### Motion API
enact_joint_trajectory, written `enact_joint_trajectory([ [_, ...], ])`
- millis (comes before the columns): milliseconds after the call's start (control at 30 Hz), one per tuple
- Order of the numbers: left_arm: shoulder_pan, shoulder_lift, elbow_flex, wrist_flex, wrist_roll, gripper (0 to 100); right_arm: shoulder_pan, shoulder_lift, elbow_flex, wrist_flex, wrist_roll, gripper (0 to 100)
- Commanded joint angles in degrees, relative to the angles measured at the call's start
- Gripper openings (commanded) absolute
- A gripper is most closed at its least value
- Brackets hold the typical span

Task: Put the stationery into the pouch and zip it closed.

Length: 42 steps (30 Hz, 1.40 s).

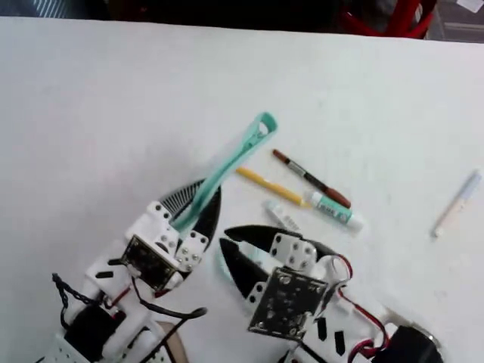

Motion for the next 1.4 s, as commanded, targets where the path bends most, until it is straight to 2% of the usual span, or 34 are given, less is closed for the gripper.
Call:
enact_joint_trajectory([
  [0,-0.7,0.2,-2.3,0.1,0.2,2,6.3,-0.1,-2.8,-1.8,-0.1,2.0],
  [167,-0.9,0.2,-2.3,0.2,0.2,2,22.1,-0.1,5.9,-12.4,-3.5,2.1],
  [400,-5.1,0.2,-2.5,1.1,0.0,2,33.2,-0.1,12.6,-12.9,-3.7,2.1],
  [500,-5.2,0.2,-5.5,5.5,-0.1,2,39.3,-0.1,15.6,-14.7,-3.8,2.1],
  [600,-5.8,0.2,-9.7,13.3,-0.4,2,45.1,0.0,19.2,-16.9,-3.7,2.1],
  [667,-6.4,0.2,-12.5,19.3,-3.5,2,47.5,0.0,20.9,-16.9,-3.6,2.1],
  [767,-6.5,0.2,-14.3,26.0,-9.6,2,48.8,0.0,22.4,-15.0,-3.6,2.1],
  [833,-6.5,0.2,-14.2,27.8,-10.9,2,48.8,-0.1,23.2,-14.0,-3.6,2.1],
  [1267,-6.4,0.2,-12.8,28.7,-10.6,2,49.2,-0.7,23.6,-13.8,-4.3,2.1],
  [1367,-6.3,0.2,-12.5,28.6,-10.6,2,48.8,-0.7,23.3,-14.6,-9.1,2.2],
])
